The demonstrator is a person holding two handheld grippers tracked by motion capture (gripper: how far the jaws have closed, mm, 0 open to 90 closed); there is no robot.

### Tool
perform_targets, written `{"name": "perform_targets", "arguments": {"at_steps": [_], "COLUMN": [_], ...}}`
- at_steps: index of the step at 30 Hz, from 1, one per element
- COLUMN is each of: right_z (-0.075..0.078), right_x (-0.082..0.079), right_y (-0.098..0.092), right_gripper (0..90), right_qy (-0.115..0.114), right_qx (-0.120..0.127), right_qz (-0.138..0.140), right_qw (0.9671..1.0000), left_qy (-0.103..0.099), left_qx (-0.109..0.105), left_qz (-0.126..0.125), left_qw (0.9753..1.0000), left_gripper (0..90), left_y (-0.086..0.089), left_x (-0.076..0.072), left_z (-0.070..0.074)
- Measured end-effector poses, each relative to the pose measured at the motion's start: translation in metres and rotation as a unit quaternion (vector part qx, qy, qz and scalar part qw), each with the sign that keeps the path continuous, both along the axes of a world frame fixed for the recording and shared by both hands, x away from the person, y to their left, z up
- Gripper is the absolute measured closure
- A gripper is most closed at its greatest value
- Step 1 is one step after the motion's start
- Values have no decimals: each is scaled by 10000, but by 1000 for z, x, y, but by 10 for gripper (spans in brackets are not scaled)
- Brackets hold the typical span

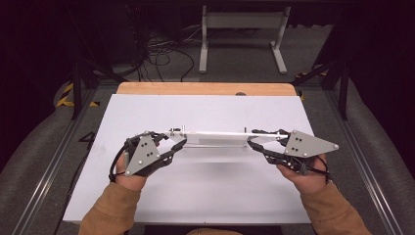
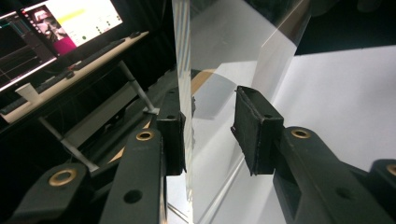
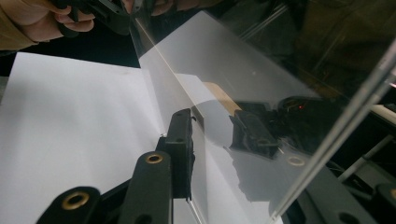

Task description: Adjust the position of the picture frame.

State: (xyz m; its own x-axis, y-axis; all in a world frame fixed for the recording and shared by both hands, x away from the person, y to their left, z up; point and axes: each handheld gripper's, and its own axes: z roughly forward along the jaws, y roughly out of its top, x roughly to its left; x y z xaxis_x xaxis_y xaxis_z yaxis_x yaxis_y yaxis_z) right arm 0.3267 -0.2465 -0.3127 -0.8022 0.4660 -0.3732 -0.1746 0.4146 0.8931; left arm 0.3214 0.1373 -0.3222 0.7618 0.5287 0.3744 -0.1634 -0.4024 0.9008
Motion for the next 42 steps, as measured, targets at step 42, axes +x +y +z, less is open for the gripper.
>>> {"name": "perform_targets", "arguments": {"at_steps": [42], "right_z": [29], "right_x": [47], "right_y": [-15], "right_gripper": [630], "right_qy": [1069], "right_qx": [891], "right_qz": [-111], "right_qw": [9902], "left_qy": [1109], "left_qx": [-699], "left_qz": [62], "left_qw": [9914], "left_gripper": [601], "left_y": [-8], "left_x": [54], "left_z": [17]}}
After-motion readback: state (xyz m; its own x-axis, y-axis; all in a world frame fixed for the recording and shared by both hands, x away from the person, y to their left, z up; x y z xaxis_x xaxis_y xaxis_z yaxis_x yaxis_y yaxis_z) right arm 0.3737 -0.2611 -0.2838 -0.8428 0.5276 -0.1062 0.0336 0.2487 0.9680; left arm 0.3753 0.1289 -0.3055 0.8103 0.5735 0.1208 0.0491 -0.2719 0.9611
